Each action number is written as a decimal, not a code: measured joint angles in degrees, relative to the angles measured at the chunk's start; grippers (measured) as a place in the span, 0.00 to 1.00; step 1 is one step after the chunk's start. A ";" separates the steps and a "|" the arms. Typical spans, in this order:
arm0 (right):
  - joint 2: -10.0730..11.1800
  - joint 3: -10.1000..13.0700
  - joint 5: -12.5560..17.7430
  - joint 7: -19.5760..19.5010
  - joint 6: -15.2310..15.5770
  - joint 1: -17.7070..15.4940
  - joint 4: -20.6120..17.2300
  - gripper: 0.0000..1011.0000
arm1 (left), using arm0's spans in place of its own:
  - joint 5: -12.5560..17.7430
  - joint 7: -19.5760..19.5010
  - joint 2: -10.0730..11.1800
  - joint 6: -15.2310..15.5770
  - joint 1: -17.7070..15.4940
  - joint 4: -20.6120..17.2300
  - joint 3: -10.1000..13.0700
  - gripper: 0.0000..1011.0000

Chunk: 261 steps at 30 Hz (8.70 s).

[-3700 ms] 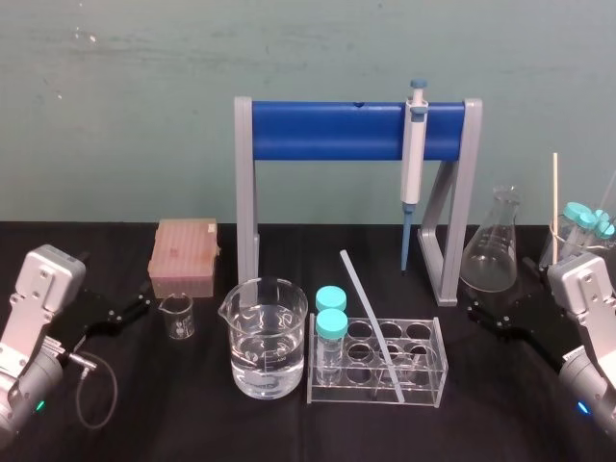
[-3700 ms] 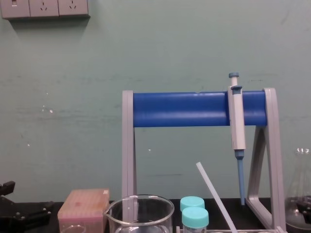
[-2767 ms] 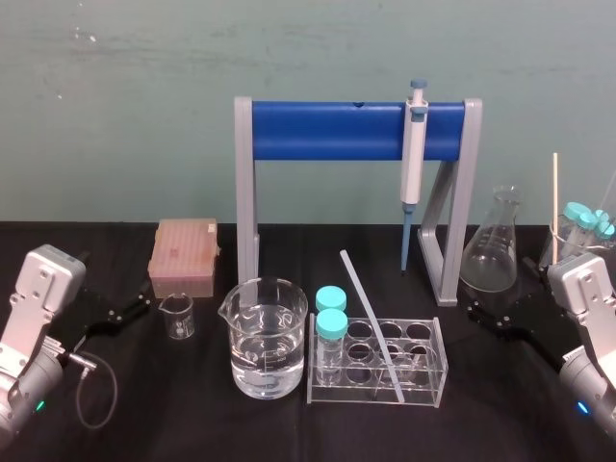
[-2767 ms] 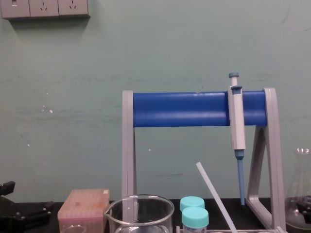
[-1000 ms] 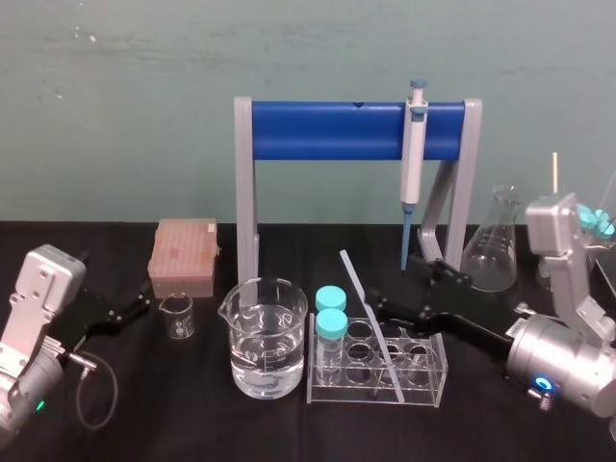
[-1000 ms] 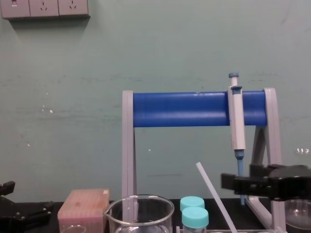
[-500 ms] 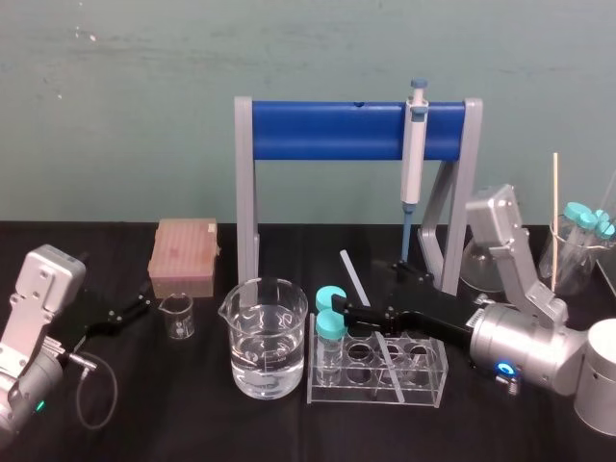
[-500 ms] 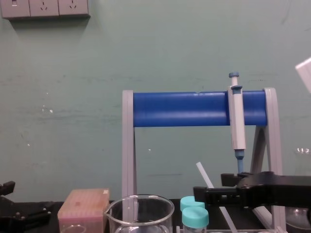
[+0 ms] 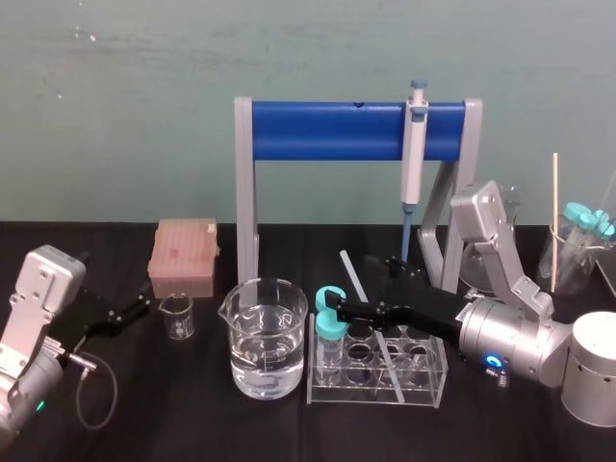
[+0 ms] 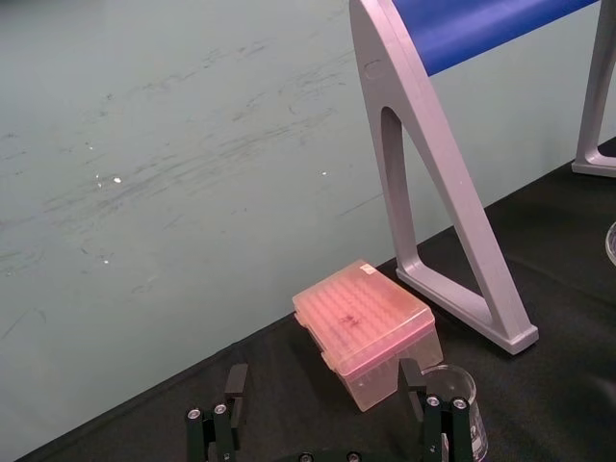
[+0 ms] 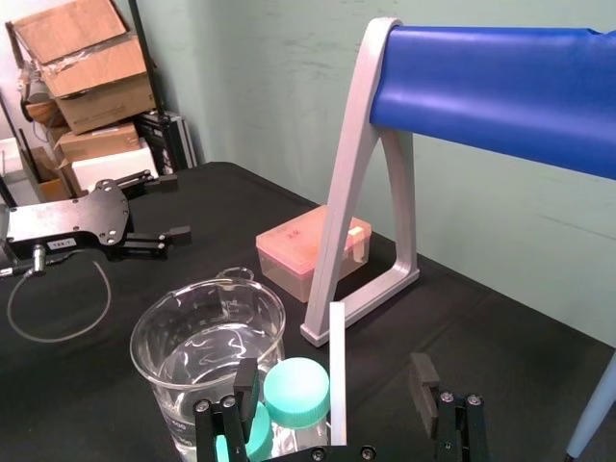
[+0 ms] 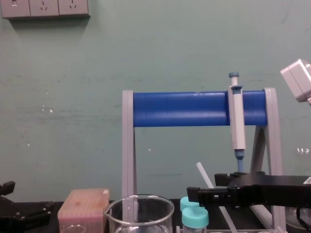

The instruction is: Pick up the stirring rod with one hand, then place it down.

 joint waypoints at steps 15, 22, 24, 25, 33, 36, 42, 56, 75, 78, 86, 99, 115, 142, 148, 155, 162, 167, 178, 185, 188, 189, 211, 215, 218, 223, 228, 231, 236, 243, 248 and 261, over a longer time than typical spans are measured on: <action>0.09 0.06 0.17 0.03 0.12 -0.11 -0.19 0.78 | 0.00 0.00 0.00 0.00 0.00 0.00 0.00 0.99; 0.12 0.09 0.26 0.03 0.16 -0.15 -0.23 0.57 | 0.00 0.00 0.00 0.00 0.00 0.00 0.00 0.99; 0.13 0.10 0.28 0.03 0.17 -0.16 -0.25 0.51 | 0.00 0.00 0.00 0.00 0.00 0.00 0.00 0.99; 0.13 0.11 0.29 0.03 0.18 -0.16 -0.26 0.49 | 0.00 0.00 0.00 0.00 0.00 0.00 0.00 0.99; 0.15 0.11 0.34 0.03 0.19 -0.16 -0.29 0.25 | 0.00 0.00 0.00 0.00 0.00 0.00 0.00 0.99; 0.15 0.11 0.34 0.03 0.19 -0.16 -0.29 0.15 | 0.00 0.00 0.00 0.00 0.00 0.00 0.00 0.99; 0.15 0.11 0.34 0.03 0.19 -0.16 -0.29 0.06 | 0.00 0.00 0.00 0.00 0.00 0.00 0.00 0.99; -0.95 2.58 -0.95 -0.79 -8.20 -3.00 -0.93 0.06 | 0.00 0.00 0.00 0.00 0.00 0.00 0.00 0.99; -1.15 10.65 0.50 0.54 -21.55 -10.62 -8.52 0.06 | 0.00 0.00 0.00 0.00 0.00 0.00 0.00 0.99; -1.15 12.60 0.43 -0.46 -22.26 -10.35 -9.51 0.06 | 0.00 0.00 0.00 0.00 0.00 0.00 0.00 0.99; -1.45 16.98 -2.01 -4.24 -22.57 -9.11 -8.68 0.06 | 0.00 0.00 0.00 0.00 0.00 0.00 0.00 0.99; -2.39 19.43 -4.02 -5.23 -21.62 -9.47 -8.14 0.06 | 0.00 0.00 0.00 0.00 0.00 0.00 0.00 0.99; -2.97 20.23 -4.50 -4.26 -20.97 -10.20 -8.71 0.06 | 0.00 0.00 0.00 0.00 0.00 0.00 0.00 0.99; -3.33 20.19 -5.10 -4.08 -20.70 -10.71 -9.25 0.06 | 0.00 0.00 0.00 0.00 0.00 0.00 0.00 0.99; -3.35 20.15 -5.16 -4.05 -20.72 -10.72 -9.22 0.06 | 0.00 0.00 0.00 0.00 0.00 0.00 0.00 0.99; -3.34 20.12 -5.22 -3.98 -20.73 -10.61 -9.01 0.06 | 0.00 0.00 0.00 0.00 0.00 0.00 0.00 0.99; -3.34 20.03 -5.24 -3.85 -20.81 -10.51 -8.79 0.06 | 0.00 0.00 0.00 0.00 0.00 0.00 0.00 0.99; -3.36 19.97 -5.28 -3.85 -20.80 -10.39 -8.59 0.06 | 0.00 0.00 0.00 0.00 0.00 0.00 0.00 0.99; -2.25 17.88 2.87 6.53 -22.32 -10.46 -7.95 0.06 | 0.00 0.00 0.00 0.00 0.00 0.00 0.00 0.99; -1.09 16.30 7.32 12.53 -23.40 -10.70 -6.78 0.06 | 0.00 0.00 0.00 0.00 0.00 0.00 0.00 0.99; -0.53 15.56 8.39 14.14 -23.57 -10.81 -5.86 0.06 | 0.00 0.00 0.00 0.00 0.00 0.00 0.00 0.99; -0.31 15.19 8.71 14.62 -23.62 -10.81 -5.40 0.06 | 0.00 0.00 0.00 0.00 0.00 0.00 0.00 0.99; -1.42 9.40 8.55 14.95 -25.26 -6.17 2.40 0.06 | 0.00 0.00 0.00 0.00 0.00 0.00 0.00 0.99; -1.81 8.47 8.15 14.80 -25.26 -5.10 3.93 0.06 | 0.00 0.00 0.00 0.00 0.00 0.00 0.00 0.99; -2.00 7.95 7.80 14.63 -25.23 -4.55 4.91 0.06 | 0.00 0.00 0.00 0.00 0.00 0.00 0.00 0.99; -2.34 6.98 7.02 14.14 -24.87 -3.65 6.92 0.06 | 0.00 0.00 0.00 0.00 0.00 0.00 0.00 0.99; -2.72 6.40 6.67 13.75 -24.19 -3.20 8.13 0.06 | 0.00 0.00 0.00 0.00 0.00 0.00 0.00 0.99; -2.83 6.04 6.44 13.62 -23.70 -3.16 8.63 0.06 | 0.00 0.00 0.00 0.00 0.00 0.00 0.00 0.99; -2.95 5.56 6.21 13.18 -22.99 -3.21 9.11 0.06 | 0.00 0.00 0.00 0.00 0.00 0.00 0.00 0.99; -2.99 4.93 5.45 12.86 -22.43 -3.19 9.78 0.06 | 0.00 0.00 0.00 0.00 0.00 0.00 0.00 0.99; -3.13 4.50 4.81 12.52 -22.11 -3.02 10.27 0.06 | 0.00 0.00 0.00 0.00 0.00 0.00 0.00 0.99; -3.17 4.36 3.67 11.54 -22.41 -2.85 10.34 0.06 | 0.00 0.00 0.00 0.00 0.00 0.00 0.00 0.99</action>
